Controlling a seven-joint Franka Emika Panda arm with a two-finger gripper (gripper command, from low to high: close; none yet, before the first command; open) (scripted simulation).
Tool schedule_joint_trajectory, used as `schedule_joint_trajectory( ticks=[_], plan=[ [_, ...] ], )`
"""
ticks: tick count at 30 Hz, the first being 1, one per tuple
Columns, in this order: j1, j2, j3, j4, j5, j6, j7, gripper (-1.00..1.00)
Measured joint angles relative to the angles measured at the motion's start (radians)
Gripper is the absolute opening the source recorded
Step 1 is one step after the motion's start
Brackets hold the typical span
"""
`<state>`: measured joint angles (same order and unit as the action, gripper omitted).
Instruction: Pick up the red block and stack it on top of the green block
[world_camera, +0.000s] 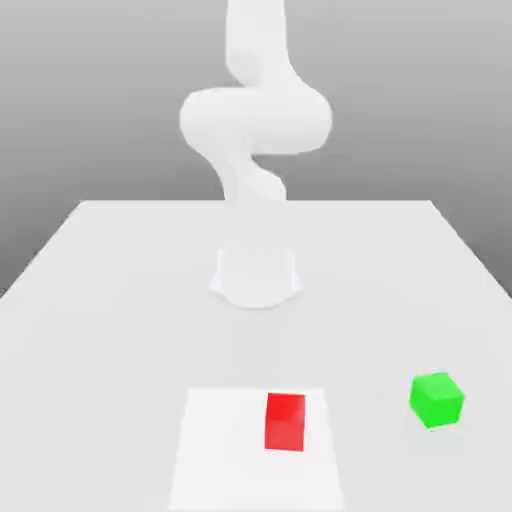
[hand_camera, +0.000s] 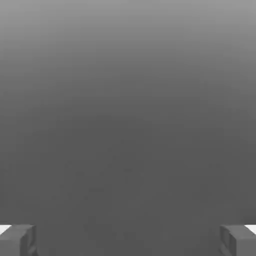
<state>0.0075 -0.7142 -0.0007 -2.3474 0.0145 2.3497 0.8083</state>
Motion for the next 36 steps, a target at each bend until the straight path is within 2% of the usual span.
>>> schedule_joint_trajectory(
  ticks=[12,19,26,27,33,36],
  plan=[
    [0.027,0.448,0.033,-0.241,0.045,0.256,0.065,0.0],
    [0.035,0.701,0.054,-0.379,-0.002,0.403,0.154,0.0],
    [0.055,0.954,0.027,-0.371,-0.05,0.609,0.197,0.0],
    [0.057,0.973,0.025,-0.368,-0.052,0.625,0.199,-1.0],
    [0.057,0.983,0.024,-0.367,-0.056,0.633,0.202,-1.0],
    [0.051,0.914,0.032,-0.377,-0.048,0.575,0.195,-1.0]
  ],
)
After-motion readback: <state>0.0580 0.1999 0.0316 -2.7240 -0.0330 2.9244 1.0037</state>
